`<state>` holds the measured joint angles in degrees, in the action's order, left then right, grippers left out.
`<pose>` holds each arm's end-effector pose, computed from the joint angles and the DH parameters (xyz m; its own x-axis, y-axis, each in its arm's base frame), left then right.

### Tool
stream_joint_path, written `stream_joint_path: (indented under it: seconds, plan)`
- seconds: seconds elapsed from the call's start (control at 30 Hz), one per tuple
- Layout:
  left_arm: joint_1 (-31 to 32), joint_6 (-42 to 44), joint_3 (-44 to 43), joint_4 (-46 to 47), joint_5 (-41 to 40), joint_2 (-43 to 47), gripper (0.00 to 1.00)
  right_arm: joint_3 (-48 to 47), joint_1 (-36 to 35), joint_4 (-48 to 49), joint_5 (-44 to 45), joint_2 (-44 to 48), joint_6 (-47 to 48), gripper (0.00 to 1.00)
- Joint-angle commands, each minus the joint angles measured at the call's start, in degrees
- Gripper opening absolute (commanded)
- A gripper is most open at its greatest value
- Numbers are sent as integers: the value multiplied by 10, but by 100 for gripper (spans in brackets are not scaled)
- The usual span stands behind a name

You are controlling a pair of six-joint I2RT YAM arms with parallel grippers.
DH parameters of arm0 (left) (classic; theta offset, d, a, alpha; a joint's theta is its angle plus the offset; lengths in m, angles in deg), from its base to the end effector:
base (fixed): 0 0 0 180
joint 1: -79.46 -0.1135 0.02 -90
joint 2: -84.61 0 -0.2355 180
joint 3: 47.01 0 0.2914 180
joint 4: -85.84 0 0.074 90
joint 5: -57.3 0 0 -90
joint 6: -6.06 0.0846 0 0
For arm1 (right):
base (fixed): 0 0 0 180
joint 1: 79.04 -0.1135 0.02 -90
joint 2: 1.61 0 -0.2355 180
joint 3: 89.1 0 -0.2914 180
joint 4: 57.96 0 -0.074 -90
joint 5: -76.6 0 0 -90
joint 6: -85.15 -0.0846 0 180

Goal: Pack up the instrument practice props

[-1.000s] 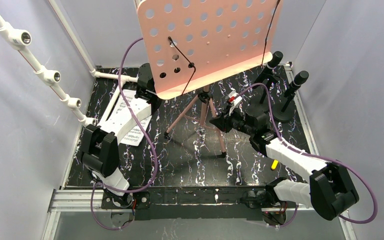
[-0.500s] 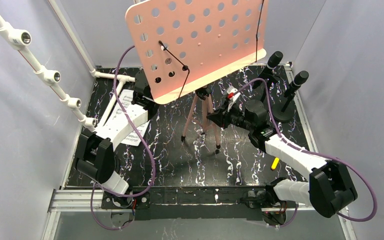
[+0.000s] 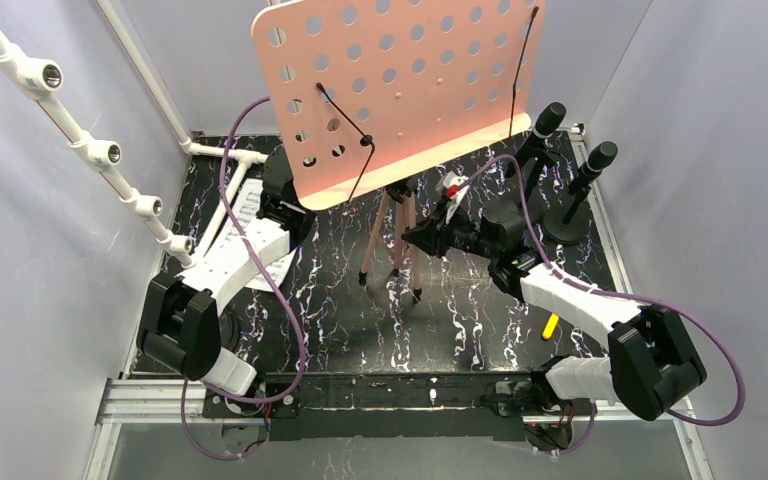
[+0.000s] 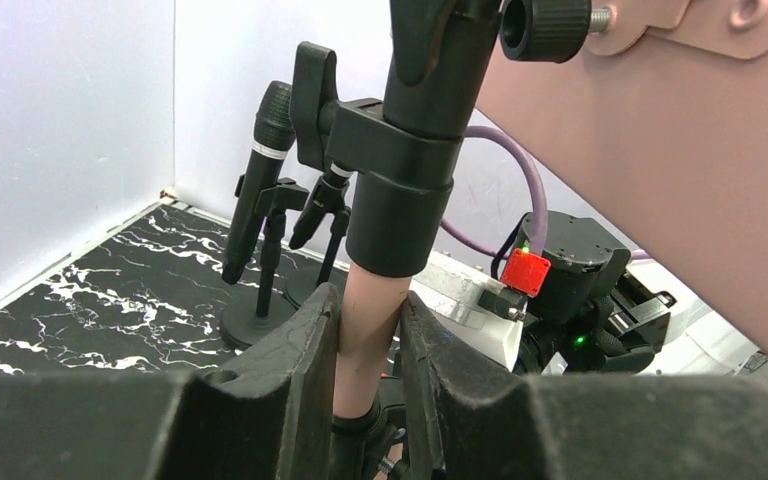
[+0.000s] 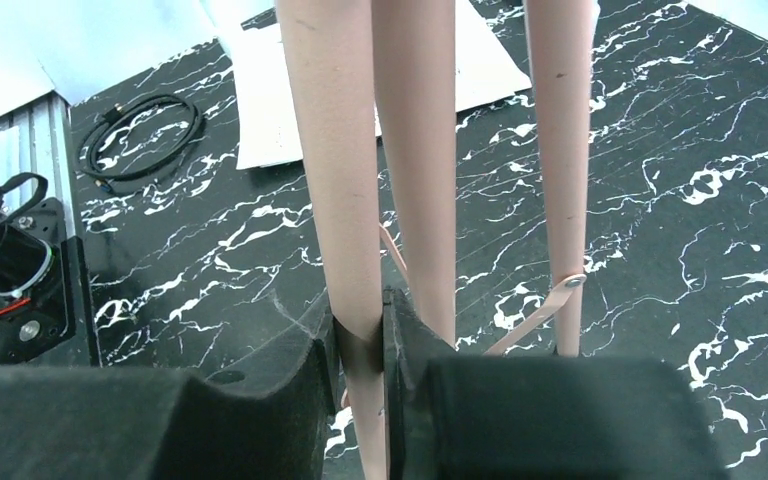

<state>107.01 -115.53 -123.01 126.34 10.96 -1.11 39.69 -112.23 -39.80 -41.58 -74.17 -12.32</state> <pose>0.3328 -0.2395 0.3683 -0.0643 -0.3939 -0.9169 0.9706 0.1887 -0.1491 0.2871 0.2355 0.2238 -0.1602 0.0321 -0.9866 -0.8636 0.4794 0.1559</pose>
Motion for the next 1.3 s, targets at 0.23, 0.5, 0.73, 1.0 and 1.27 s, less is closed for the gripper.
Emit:
stream_joint_path:
  seconds: [0.23,0.5,0.73,1.0,1.27]
  plan:
    - [28,11,44,-19,-6,69,0,-3,-4,143,67,13,-52,87]
    - [29,9,51,-25,-19,77,0,-5,-49,162,103,-7,-34,99]
    - [29,12,45,-39,-38,80,0,-1,-65,152,132,-3,-22,99]
    - [31,-13,42,-40,-44,85,0,-8,-65,195,165,-35,-25,99]
    - [30,-24,40,-42,-58,92,0,-40,-85,221,147,-87,-29,85]
